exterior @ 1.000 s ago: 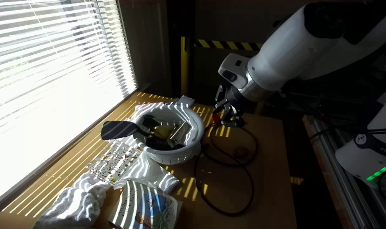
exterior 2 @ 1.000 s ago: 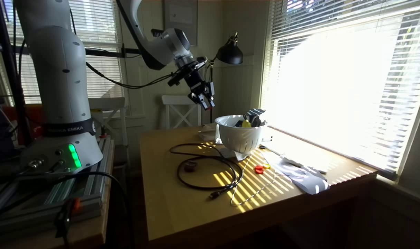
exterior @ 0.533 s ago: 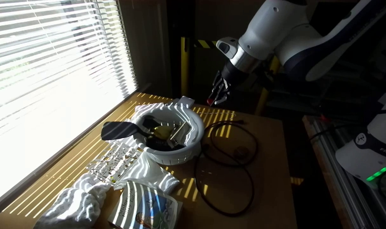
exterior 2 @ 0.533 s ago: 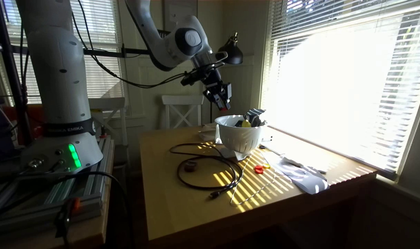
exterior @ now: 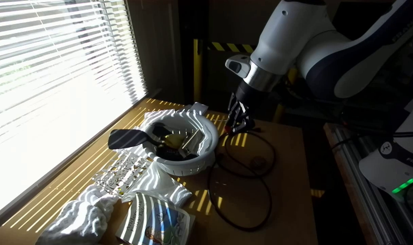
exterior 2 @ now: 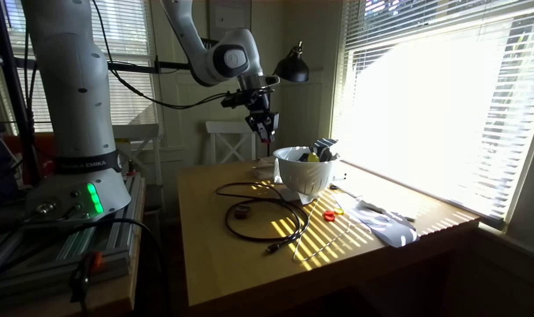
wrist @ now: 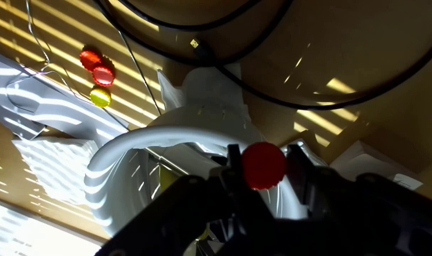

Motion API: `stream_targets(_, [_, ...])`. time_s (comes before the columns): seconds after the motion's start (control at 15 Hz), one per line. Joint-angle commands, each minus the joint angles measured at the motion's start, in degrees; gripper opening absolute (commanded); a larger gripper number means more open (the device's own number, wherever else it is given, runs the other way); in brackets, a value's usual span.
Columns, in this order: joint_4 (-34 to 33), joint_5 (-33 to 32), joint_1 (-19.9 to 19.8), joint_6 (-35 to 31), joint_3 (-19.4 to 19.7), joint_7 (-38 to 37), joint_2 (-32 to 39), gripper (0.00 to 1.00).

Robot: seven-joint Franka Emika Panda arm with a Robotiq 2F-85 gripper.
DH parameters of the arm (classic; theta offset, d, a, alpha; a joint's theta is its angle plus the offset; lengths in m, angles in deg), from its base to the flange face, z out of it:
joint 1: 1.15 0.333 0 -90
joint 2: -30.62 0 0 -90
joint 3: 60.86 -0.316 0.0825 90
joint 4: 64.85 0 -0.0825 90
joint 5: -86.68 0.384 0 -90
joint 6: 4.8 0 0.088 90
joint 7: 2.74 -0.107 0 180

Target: Pick up the orange and yellow objects and put them in the bowl

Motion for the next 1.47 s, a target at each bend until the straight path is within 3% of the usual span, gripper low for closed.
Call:
stream_targets(0.0, [0.03, 0.49, -6.54, -0.02, -5.97, 0.56, 0.19, 0.36])
stream_targets(0.07, [0.03, 0.44, -6.97, -0.07, -5.95, 0.59, 0.32, 0.11])
stream_targets(0.47, [-2.58, 12.16, -11.46, -3.45, -11.48, 2.89, 3.24, 0.11])
stream_targets(0.53, [-3.67, 15.6, -9.86, -2.69, -10.05, 4.73, 3.24, 0.11])
stream_targets(0.8, [-10.81, 25.8, -10.22, 3.32, -10.23, 7.76, 4.13, 0.11])
stream_targets(0.87, [-13.22, 27.22, -10.34, 6.02, -9.99, 7.88, 4.49, 0.61])
stream_targets(0.93, [-15.04, 27.68, -10.45, 7.97, -9.67, 7.31, 4.83, 0.62])
stream_targets(1.0, [-16.64, 27.67, -12.85, 9.61, -11.79, 6.65, 5.3, 0.67])
stream_targets(1.13, [-18.59, 27.76, -13.79, 10.84, -12.08, 6.21, 6.31, 0.81])
stream_targets(1.27, [-17.83, 27.16, -14.81, 8.88, -12.22, 4.64, 5.98, 0.95])
stream_targets(1.4, [-15.03, 28.09, -16.2, 6.48, -11.68, 1.53, 4.29, 1.0])
